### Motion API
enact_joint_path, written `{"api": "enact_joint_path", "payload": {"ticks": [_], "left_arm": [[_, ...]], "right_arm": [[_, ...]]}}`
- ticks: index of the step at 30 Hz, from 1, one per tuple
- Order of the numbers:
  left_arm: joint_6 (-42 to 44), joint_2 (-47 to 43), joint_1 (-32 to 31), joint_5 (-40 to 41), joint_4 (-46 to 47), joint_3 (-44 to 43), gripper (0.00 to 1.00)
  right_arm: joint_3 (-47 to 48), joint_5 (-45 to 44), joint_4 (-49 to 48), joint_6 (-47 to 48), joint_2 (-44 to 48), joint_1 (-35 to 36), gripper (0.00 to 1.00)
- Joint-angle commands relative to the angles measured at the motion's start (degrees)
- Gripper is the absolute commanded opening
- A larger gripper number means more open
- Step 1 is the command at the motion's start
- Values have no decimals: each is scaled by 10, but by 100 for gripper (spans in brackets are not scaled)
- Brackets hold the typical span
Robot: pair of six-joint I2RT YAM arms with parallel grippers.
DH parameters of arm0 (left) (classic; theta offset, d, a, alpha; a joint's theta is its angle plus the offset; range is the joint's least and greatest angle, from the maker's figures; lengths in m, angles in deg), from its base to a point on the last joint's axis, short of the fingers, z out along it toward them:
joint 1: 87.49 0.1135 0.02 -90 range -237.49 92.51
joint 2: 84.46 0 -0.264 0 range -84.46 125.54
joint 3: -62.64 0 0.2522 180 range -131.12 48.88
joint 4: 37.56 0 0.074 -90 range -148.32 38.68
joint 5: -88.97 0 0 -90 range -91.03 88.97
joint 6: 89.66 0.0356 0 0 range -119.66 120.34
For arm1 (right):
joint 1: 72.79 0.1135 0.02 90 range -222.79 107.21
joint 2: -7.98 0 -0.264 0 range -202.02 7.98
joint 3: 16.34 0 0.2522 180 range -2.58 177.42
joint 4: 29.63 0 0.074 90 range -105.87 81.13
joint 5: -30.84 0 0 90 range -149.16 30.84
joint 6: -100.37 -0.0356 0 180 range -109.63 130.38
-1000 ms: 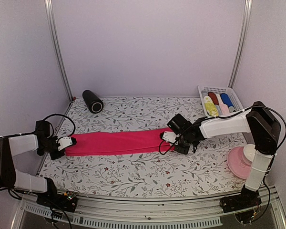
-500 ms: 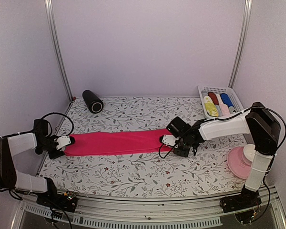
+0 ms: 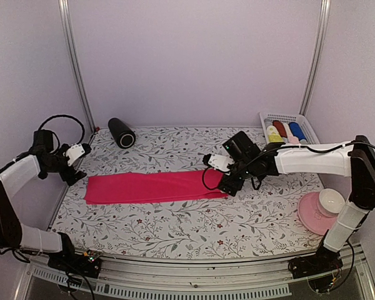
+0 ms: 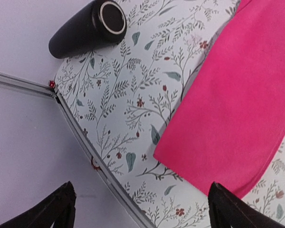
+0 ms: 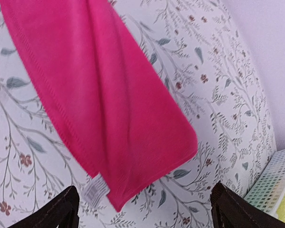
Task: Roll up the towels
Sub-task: Smooth out the towel at the center of the board.
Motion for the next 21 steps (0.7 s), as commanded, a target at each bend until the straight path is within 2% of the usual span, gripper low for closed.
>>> {"api": "enact_joint_path", "payload": {"ticks": [1,5,8,12,16,21], "left_arm": [[-132,29,-95,33,60,-8,97],[-169,42,-225,111,125,2,97],[-181,64,-301,165,156,-14,97],[-183,120,-395,218,180,-42,97],[-183,193,-471,268,205,-69,97],[-196,287,-530,307,225,-109,97]], "right_arm": [[92,-37,-37,-60,-57,-23,98],[171,-104,-30,-96,-142,-45,99],[217,-111,-7,-117,-204,-67,99],[234,-112,-3,-129,-237,-81,99],[234,-110,-4,-140,-250,-90,99],[225,-107,-4,-149,-258,-100,99]]}}
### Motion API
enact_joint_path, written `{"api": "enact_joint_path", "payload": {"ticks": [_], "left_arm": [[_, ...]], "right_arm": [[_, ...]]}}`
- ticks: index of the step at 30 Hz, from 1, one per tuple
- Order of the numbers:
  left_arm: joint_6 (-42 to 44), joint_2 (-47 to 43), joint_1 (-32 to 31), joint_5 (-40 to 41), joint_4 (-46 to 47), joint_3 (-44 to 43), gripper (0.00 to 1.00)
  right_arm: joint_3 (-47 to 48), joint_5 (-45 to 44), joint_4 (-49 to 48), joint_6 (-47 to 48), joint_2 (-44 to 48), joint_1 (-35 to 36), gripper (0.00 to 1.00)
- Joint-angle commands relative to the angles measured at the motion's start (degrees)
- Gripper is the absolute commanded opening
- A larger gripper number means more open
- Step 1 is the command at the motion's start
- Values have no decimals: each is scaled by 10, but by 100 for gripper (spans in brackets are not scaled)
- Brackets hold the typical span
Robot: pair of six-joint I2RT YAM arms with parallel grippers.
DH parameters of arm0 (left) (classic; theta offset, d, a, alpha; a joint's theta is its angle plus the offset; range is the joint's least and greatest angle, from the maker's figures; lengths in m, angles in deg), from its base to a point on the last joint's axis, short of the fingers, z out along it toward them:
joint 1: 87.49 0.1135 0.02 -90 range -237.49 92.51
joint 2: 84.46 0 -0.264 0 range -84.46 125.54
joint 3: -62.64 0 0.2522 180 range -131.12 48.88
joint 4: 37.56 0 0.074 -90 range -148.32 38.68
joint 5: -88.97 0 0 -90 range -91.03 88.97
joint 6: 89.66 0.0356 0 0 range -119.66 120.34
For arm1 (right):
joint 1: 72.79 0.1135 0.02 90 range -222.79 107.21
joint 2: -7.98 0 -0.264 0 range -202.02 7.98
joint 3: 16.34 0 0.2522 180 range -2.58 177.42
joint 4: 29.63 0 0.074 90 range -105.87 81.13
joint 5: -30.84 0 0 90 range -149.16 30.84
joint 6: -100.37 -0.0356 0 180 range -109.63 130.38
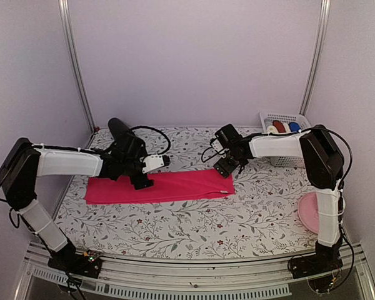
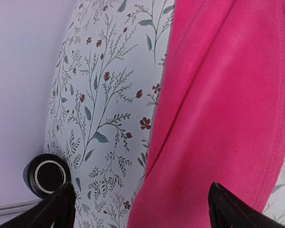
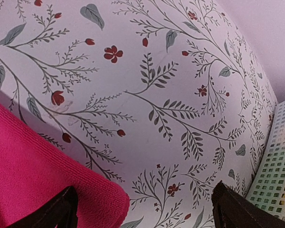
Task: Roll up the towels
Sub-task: Smooth out the towel at the center of the board.
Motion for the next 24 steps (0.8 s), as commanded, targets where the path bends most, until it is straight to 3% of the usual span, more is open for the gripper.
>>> {"api": "enact_joint_path", "payload": {"ticks": [1,11,24], "left_arm": [[-23,73,-42,61,36,-39,97],[-12,158,-81,88,20,-63,97],[17,125,-82,25,-68,-21,97]], "right_arm": [[6,-4,0,-20,-13,-6,99],[7,-26,-2,-14,-39,-14,99],[32,-87,-10,6,-80,-26,99]]}}
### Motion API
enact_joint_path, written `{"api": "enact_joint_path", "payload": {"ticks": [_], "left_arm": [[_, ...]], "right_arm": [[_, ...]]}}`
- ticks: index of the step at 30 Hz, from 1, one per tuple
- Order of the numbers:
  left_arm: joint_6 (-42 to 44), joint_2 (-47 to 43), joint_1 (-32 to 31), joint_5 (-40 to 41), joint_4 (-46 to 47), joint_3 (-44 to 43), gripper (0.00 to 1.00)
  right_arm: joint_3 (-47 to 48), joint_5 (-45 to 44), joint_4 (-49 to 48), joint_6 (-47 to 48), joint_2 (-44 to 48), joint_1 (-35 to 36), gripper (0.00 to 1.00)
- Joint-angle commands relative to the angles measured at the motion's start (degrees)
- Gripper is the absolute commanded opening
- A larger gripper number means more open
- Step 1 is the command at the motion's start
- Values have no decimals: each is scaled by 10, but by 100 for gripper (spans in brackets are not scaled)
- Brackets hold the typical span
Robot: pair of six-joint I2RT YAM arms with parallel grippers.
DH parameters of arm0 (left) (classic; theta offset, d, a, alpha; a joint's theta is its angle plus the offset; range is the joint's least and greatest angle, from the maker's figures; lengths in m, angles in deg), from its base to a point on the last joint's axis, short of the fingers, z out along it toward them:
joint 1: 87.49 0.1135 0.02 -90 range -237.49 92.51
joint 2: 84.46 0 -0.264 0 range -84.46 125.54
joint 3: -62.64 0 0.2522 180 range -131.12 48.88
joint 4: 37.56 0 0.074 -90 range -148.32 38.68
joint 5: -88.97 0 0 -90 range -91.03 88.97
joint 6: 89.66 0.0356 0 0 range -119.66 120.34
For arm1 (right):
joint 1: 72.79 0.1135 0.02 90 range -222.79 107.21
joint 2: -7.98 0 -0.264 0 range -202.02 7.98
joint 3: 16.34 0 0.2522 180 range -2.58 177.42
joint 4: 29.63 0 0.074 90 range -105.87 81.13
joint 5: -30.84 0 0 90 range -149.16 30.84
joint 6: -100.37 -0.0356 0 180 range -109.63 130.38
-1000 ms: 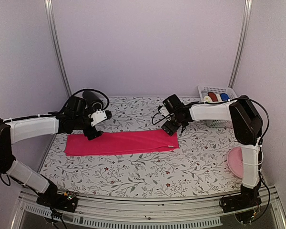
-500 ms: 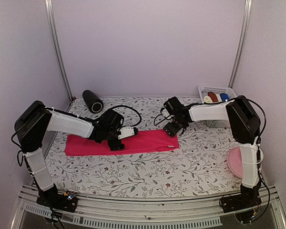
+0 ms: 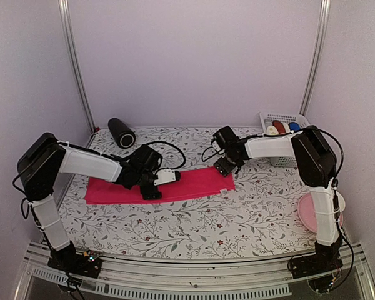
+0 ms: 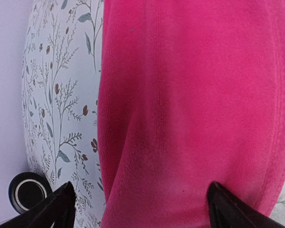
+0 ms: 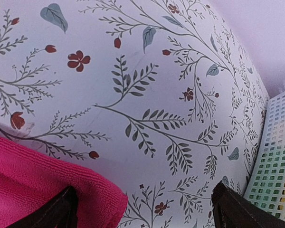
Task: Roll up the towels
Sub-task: Smooth out the towel at the center of the board.
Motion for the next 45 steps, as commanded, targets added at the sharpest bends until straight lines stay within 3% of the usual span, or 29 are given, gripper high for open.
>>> {"api": "enact_joint_path", "payload": {"ticks": [1,7,14,19,29,45], "left_arm": [[15,-14,-8,-45,-77,25,97],[13,-13,-8,-75,-98,14,97],[-43,-46,14,-86,-71,-46,97],[-61,-80,46,-103,-66,-75,97],[-83,-45,134,32,42,-44,97],[-46,48,142,134,134,17,97]], "right_arm": [[3,-41,10,17,-32,-14,99],[2,-39,7,39,-22,-14,99],[-23,66,14,20,60,-10,99],[-37,95,23,-9,115,-4,99],[-63,86,21,-27,116,80,99],[-57,59,78,-64,29,107,99]]}}
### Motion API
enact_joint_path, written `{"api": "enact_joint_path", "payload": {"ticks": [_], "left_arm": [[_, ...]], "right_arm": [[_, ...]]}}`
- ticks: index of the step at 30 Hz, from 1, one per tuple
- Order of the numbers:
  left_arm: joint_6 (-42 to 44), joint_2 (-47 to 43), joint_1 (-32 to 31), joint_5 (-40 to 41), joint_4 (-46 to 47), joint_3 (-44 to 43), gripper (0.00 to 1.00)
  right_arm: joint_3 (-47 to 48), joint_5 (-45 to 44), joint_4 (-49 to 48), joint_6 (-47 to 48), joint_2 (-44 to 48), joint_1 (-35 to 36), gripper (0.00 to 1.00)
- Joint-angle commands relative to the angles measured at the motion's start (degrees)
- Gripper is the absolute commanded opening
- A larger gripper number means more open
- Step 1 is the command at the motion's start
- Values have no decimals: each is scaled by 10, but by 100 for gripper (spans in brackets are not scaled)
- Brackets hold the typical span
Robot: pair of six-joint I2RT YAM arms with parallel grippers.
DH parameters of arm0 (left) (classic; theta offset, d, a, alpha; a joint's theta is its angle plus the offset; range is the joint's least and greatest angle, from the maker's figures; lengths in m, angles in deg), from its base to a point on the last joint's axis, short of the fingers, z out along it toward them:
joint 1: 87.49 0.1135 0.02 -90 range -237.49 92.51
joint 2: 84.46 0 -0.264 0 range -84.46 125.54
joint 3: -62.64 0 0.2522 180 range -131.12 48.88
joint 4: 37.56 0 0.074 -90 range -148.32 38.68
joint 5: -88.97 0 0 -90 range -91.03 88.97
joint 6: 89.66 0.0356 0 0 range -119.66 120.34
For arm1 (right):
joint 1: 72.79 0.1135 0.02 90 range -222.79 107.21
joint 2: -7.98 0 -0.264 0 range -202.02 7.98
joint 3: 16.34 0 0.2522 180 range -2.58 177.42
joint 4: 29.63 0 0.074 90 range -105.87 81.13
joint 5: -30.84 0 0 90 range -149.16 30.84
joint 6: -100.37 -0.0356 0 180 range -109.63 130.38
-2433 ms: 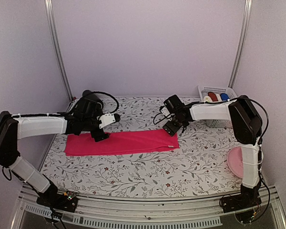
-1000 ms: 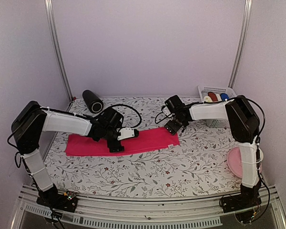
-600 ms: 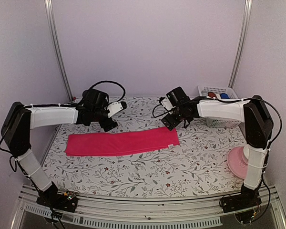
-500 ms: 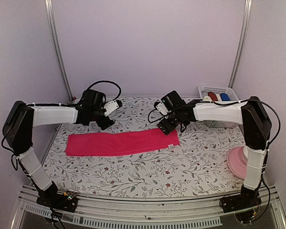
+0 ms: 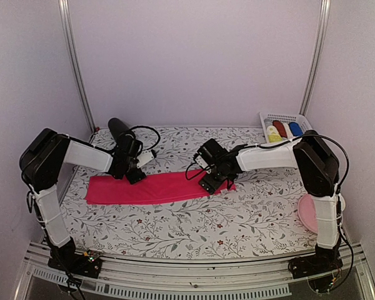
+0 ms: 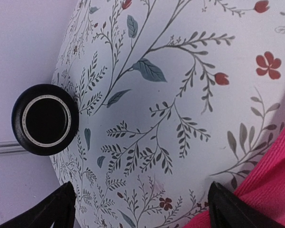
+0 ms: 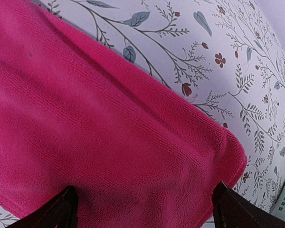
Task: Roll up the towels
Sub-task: Smooth out the towel at the center of the board.
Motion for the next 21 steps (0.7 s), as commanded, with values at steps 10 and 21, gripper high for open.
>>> {"api": "enact_joint_path", "payload": {"ticks": [10,21], "left_arm": [[15,2,2,70,45,59,97],[-40,-72,2,-9,-45,-33,97]], "right_arm": [[-26,33,108,-7,33,10,99],[169,26,91,-37,-16,11,99]]}}
